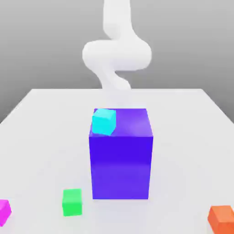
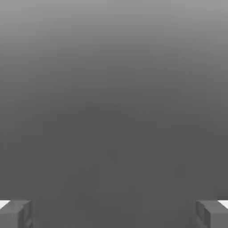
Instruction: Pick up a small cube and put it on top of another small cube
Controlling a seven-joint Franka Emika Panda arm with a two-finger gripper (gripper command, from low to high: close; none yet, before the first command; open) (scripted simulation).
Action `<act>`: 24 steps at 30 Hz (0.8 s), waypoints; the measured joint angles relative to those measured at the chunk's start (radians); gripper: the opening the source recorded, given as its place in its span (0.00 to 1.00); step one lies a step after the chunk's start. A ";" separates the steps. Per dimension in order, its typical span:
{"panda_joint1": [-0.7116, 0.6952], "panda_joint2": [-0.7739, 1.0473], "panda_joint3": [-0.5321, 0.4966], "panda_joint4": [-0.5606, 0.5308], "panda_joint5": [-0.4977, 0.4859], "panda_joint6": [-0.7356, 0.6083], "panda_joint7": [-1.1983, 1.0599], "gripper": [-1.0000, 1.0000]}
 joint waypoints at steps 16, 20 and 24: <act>-0.326 0.589 0.021 0.040 -0.162 0.141 0.612 0.50; -0.395 0.730 -0.010 0.048 -0.157 0.182 0.732 0.50; -0.430 0.869 -0.034 0.055 -0.116 0.225 0.827 0.50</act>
